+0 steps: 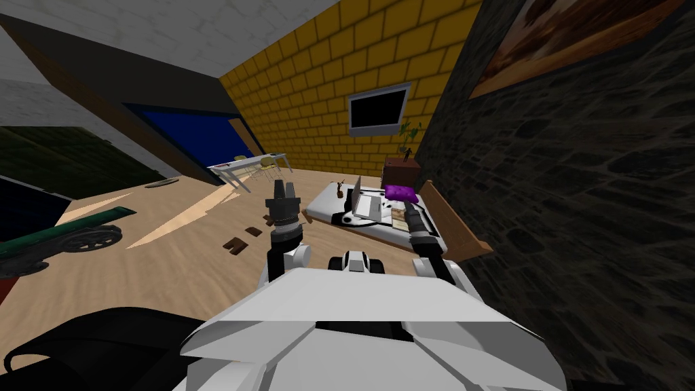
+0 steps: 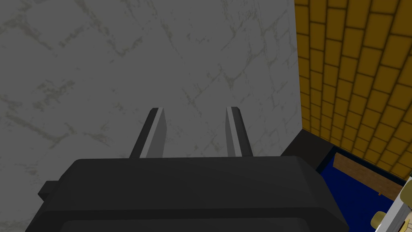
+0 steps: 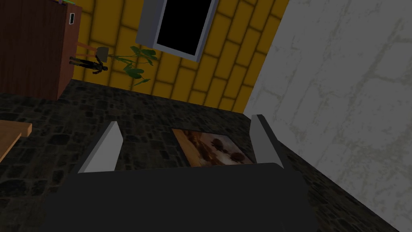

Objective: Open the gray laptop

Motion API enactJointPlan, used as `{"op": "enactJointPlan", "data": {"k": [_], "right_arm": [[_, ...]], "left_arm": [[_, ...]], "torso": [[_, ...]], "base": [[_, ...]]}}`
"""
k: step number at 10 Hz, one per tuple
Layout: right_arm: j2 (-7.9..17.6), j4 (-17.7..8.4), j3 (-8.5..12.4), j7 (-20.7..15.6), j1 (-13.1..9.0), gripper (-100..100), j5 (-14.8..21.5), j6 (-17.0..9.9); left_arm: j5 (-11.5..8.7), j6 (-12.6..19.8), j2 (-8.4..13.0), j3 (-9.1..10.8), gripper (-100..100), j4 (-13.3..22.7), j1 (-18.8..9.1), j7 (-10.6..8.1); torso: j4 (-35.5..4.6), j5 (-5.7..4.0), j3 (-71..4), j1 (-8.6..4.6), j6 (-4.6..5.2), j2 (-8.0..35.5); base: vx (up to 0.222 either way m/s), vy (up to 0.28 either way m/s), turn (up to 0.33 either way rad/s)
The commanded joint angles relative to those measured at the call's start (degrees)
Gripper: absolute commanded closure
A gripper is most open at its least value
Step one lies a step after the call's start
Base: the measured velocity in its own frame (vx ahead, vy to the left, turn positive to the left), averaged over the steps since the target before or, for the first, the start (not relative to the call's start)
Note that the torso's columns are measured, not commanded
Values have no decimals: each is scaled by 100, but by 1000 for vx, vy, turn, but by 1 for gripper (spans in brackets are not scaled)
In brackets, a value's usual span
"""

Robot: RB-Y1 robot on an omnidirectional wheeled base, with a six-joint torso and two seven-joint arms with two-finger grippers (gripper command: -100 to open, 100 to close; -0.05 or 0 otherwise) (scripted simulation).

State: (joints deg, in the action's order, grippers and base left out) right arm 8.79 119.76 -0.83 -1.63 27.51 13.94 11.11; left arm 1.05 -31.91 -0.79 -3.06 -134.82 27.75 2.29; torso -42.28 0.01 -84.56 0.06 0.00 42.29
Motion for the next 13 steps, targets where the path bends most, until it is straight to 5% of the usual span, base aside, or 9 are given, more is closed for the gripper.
{"op": "enactJointPlan", "data": {"k": [1,8,13], "right_arm": [[43,-279,-95,125,-71,-100,412,-329],[119,-956,-276,402,-276,-100,1630,-990],[215,-1627,-478,697,-520,-100,2531,-1695]], "left_arm": [[0,0,0,0,0,0,0,0],[0,0,0,0,0,0,0,0],[0,0,0,0,0,0,0,0]], "torso": [[0,-1,0,-6,1,0],[0,-1,1,-1,0,2],[1,-1,-2,-9,1,-2]], "base": [[0,92,-3],[-5,87,-1],[6,96,6]]}}
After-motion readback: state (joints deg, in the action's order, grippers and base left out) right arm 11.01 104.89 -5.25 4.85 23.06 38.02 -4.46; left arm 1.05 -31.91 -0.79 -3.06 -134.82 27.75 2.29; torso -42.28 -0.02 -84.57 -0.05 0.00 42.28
